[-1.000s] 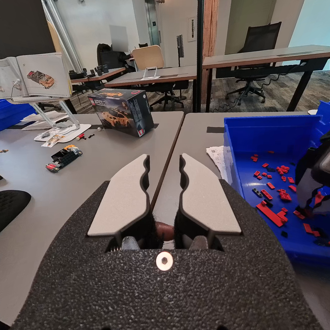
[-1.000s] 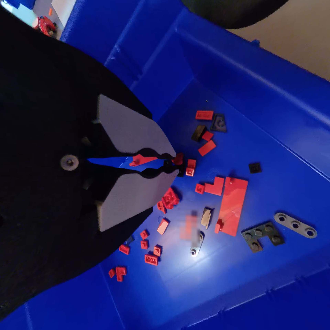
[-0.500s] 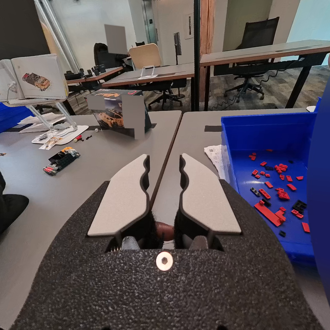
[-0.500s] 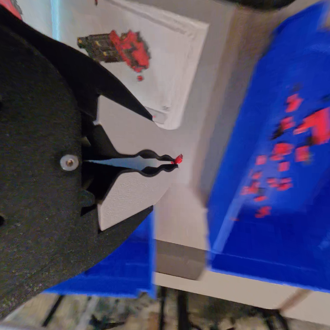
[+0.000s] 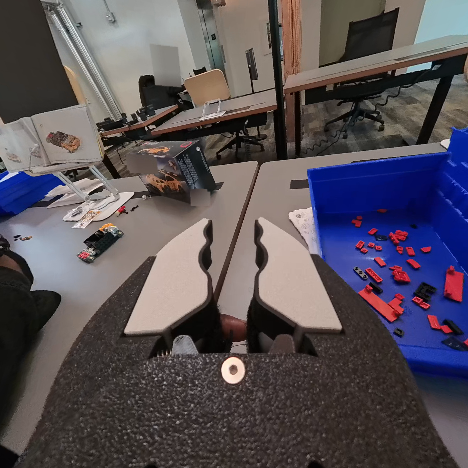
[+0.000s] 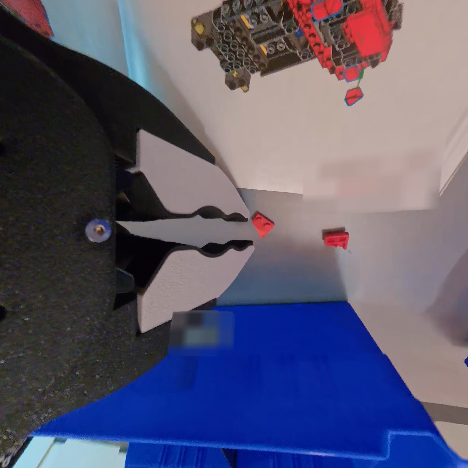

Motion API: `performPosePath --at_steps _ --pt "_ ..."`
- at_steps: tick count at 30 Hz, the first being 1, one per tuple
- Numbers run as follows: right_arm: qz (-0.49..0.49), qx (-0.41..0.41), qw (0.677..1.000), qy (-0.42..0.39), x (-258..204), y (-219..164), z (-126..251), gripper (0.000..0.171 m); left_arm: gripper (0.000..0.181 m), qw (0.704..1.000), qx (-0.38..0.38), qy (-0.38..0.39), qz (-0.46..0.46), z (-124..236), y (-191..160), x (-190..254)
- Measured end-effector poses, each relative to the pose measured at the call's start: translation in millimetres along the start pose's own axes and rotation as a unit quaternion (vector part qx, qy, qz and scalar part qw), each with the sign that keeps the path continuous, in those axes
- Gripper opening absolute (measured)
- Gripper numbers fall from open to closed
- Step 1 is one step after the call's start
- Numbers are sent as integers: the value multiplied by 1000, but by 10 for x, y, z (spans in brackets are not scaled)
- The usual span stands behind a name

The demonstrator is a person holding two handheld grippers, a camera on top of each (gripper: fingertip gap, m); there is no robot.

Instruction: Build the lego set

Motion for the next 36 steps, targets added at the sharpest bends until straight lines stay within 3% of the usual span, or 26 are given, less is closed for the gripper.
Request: performPosePath --at_steps 6,10,15,22,24,26,32,34,36 --pt "-105 58 991 65 138 85 80 10 31 1000 -19 0 -18 -61 -32 38" --pt "-185 81 971 131 190 283 -145 22 31 1000 -15 -1 -14 -61 -30 32" --pt "-161 72 980 91 254 417 -357 19 31 1000 -14 2 -10 -58 -42 2" --pt "-170 71 977 111 287 398 -413 5 31 1000 -19 1 -10 -85 -66 -6" --pt "-228 118 956 141 318 390 -317 2 31 1000 -18 1 -10 -82 -62 -2" --pt "-313 155 911 220 329 346 -181 2 31 1000 -17 1 -9 -79 -58 -4" --pt "-489 106 809 308 313 -96 22 0 31 1000 -21 -2 -11 -103 -64 15" --pt "-510 77 791 330 246 -214 58 0 31 1000 -22 -3 -14 -104 -65 21" --pt "-515 35 802 301 213 -341 28 0 31 1000 -20 0 -14 -99 -59 18"
Point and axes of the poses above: each gripper's, where its closed fingertips meet, z back along the fingers, y out of its top, x = y × z across the jaws, the point moved 7 cm from there along z, back along the fingers, and after that the axes turned 10 degrees about z, right-handed, at the moved point
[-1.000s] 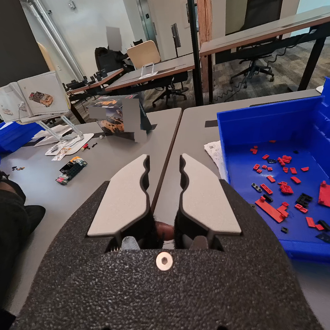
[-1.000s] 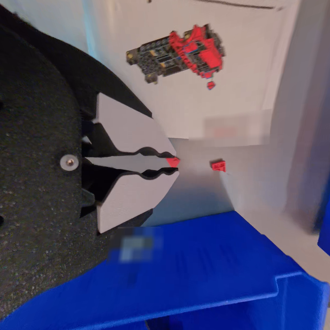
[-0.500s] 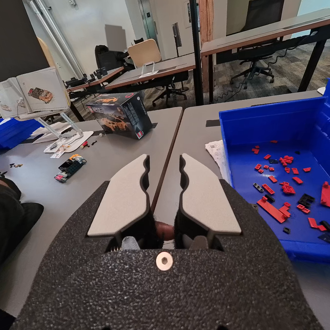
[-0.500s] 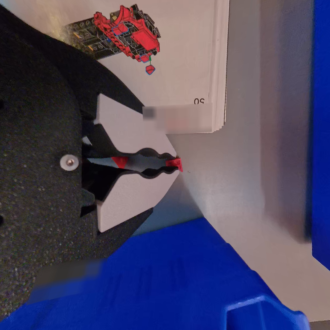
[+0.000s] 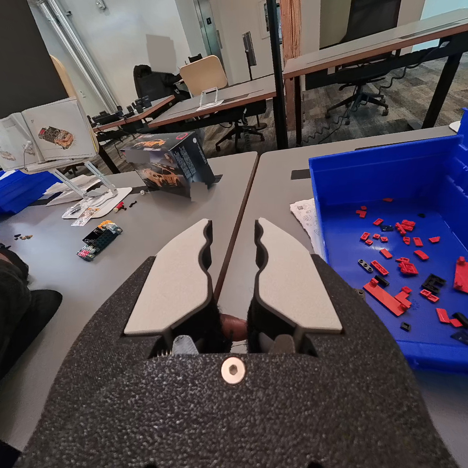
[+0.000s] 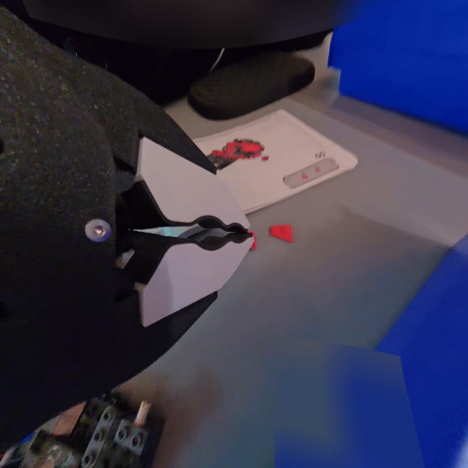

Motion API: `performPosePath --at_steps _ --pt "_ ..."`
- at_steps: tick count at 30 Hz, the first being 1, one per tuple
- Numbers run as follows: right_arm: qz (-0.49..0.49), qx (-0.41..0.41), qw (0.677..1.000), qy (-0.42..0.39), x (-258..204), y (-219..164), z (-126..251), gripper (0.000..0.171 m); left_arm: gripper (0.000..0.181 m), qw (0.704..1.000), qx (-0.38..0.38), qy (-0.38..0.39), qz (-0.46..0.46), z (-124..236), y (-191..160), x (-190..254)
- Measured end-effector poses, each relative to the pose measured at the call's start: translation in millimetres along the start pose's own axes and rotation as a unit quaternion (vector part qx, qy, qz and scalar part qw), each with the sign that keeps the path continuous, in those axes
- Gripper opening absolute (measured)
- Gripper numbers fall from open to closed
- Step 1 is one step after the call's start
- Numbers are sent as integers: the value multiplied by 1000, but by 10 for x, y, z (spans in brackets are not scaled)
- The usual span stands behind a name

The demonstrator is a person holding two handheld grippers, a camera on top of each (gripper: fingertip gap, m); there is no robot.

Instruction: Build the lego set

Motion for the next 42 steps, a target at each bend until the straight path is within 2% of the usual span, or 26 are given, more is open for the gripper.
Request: performPosePath --at_steps 3,7,13,15,18,20,22,25,27,29,32,34,37,39,42 --pt "57 16 998 -13 -41 20 7 0 31 1000 1 -1 1 -2 3 4" --pt "142 -7 982 -126 -15 -18 131 7 31 1000 -2 2 -4 -6 2 7" --pt "227 -27 961 -157 -187 -109 16 22 31 1000 -4 1 -5 -18 -4 10" --pt "246 -37 952 -177 -179 -132 -53 23 31 1000 -4 1 -5 -15 -3 11" --pt "250 -37 947 -198 -143 -137 -106 18 31 1000 -1 2 -5 0 4 4" --pt "254 -27 947 -194 -143 -136 -115 4 31 1000 2 4 -3 11 6 -7" --pt "250 -24 950 -187 -132 -146 -104 3 31 1000 3 5 -1 15 6 -15" --pt "214 19 970 -117 -186 -87 -68 3 31 1000 3 3 -1 13 4 -14" --pt "150 -3 986 -69 -171 -70 -56 3 31 1000 2 2 -2 10 3 -8" --pt "127 -41 989 -61 -118 -46 -68 3 31 1000 2 0 -3 10 7 1" --pt "115 -99 985 -86 -18 -1 -85 6 31 1000 3 2 -4 21 9 -1" --pt "115 -106 984 -90 14 48 -78 11 31 1000 5 2 -3 31 12 -6" --pt "136 -120 972 -150 84 73 -15 22 31 1000 7 3 -2 40 18 -5" --pt "154 -106 968 -167 77 82 15 22 31 1000 7 1 -3 38 18 3" --pt "178 -43 963 -198 -15 105 121 18 31 1000 7 -2 -6 41 33 30"
Point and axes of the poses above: each gripper's, where its closed fingertips meet, z back along the fingers, y out of its top, x = y × z across the jaws, the point moved 7 cm from there along z, back along the fingers, and after that the axes turned 10 degrees about z, right-handed, at the moved point
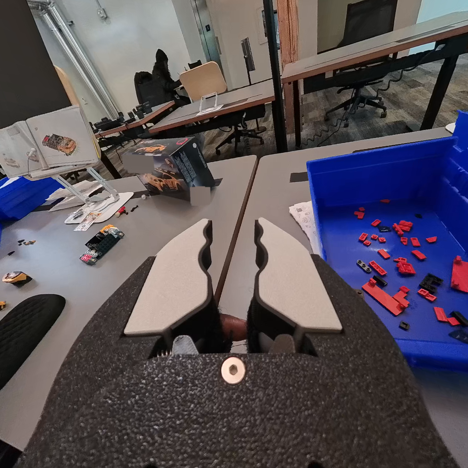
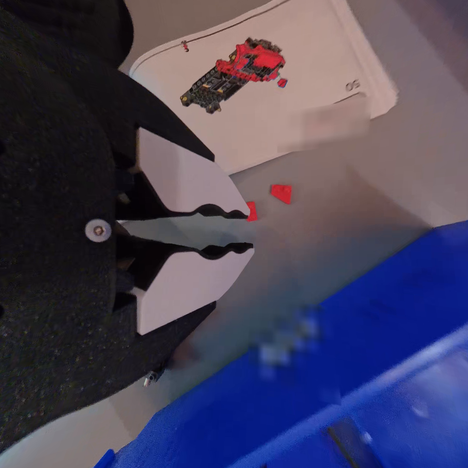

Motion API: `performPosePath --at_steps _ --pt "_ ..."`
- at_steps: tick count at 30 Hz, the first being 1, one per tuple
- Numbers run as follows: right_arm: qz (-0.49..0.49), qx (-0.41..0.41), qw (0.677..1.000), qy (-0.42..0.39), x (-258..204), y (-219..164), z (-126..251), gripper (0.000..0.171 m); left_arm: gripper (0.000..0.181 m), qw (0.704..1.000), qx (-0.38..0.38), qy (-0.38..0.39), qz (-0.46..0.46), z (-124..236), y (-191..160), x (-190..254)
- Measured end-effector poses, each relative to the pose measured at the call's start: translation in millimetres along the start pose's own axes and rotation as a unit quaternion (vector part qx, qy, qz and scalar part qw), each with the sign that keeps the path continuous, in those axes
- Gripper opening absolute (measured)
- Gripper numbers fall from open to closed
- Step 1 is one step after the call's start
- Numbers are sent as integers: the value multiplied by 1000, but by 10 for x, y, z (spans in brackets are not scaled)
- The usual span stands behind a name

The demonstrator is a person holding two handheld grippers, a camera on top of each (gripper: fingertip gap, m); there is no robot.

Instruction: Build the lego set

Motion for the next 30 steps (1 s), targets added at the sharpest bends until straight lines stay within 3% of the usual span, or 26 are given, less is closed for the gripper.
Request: performPosePath --at_steps 4,7,11,15,19,21,24,27,30 --pt "8 156 987 -46 -255 52 273 16 31 1000 12 -11 -7 26 65 86" --pt "-2 276 960 -51 -512 16 456 28 31 999 17 -31 -6 5 104 186" --pt "-23 353 934 -47 -747 -94 674 45 31 998 3 -60 -9 -97 132 391" --pt "-111 456 879 -80 -731 -175 867 59 31 995 -10 -98 -22 -134 218 715" --pt "-132 471 868 -90 -792 -183 891 69 30 975 -56 -206 -58 -66 300 1247" --pt "-123 451 878 -104 -808 -215 815 71 29 937 -87 -316 -120 21 459 1744" --pt "-137 446 880 -89 -781 -241 649 70 24 848 -127 -430 -282 338 835 2686" --pt "-162 430 887 -43 -749 -247 478 71 23 747 -94 -460 -470 998 1180 3518" --pt "-174 428 887 -17 -762 -246 391 72 21 657 -38 -484 -577 1753 1426 4101"
Point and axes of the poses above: each gripper's, where its closed fingertips meet, z back along the fingers, y out of its top, x = y × z across the jaws, the point moved 7 cm from there along z, back along the fingers, and after that the axes turned 10 degrees about z, right-handed, at the moved point
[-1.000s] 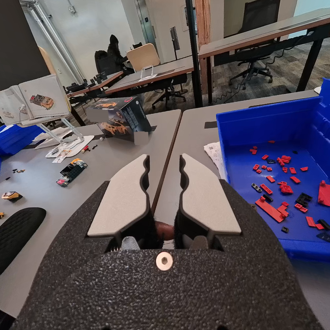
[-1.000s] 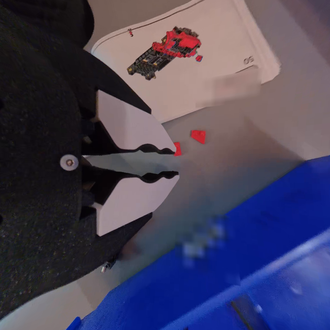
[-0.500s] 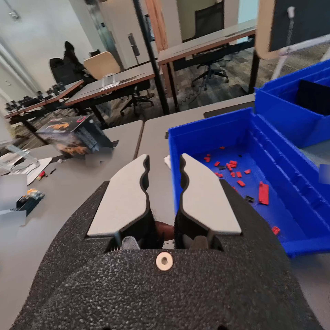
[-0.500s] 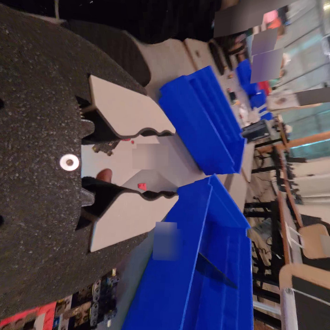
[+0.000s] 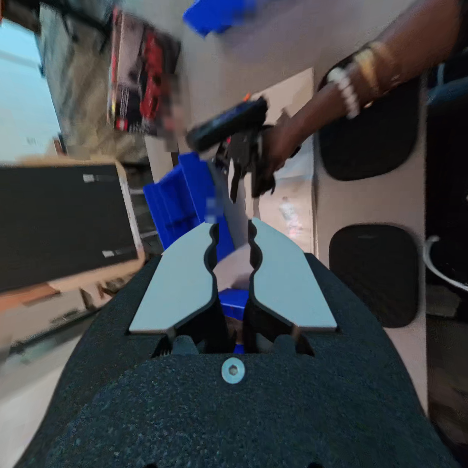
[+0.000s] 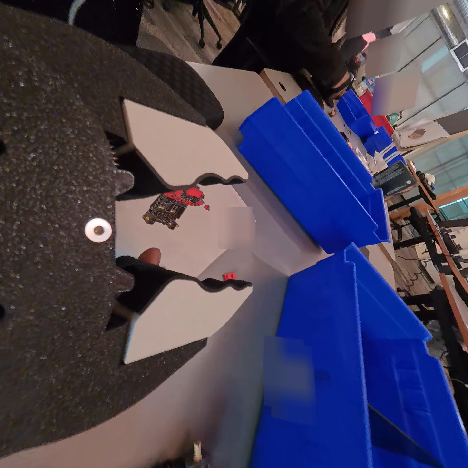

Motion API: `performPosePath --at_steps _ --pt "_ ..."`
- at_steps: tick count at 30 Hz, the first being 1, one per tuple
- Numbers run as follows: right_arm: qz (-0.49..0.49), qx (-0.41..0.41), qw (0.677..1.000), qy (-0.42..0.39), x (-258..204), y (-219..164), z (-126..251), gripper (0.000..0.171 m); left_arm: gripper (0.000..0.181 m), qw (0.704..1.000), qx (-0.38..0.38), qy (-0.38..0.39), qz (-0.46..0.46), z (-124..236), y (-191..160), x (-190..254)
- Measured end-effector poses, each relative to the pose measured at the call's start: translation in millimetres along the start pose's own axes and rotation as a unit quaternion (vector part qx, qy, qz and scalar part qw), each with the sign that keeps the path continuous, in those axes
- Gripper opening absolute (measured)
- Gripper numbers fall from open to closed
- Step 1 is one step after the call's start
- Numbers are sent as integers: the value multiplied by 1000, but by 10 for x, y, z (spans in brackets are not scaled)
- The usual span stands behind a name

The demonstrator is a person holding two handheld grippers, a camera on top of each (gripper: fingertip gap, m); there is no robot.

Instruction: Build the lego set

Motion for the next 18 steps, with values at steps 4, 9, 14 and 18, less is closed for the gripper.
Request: performPosePath --at_steps 4,9,14,18 --pt "-18 -2 1000 10 -12 -35 -8 74 24 991 19 -55 -124 169 601 425" --pt "-29 9 999 9 -19 -26 29 76 32 984 62 -96 -140 220 503 520" --pt "-50 24 998 8 28 -16 54 77 40 983 66 -117 -128 173 406 543" --pt "-50 23 998 6 29 -19 72 77 39 978 86 -142 -126 125 364 638"
Point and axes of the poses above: each gripper's, where its closed fingertips meet, z back along the fingers, y out of its top, x = y × z across the jaws, the point moved 7 cm from there along z, back along the fingers, and after that the axes turned 10 degrees about z, right-handed, at the moved point
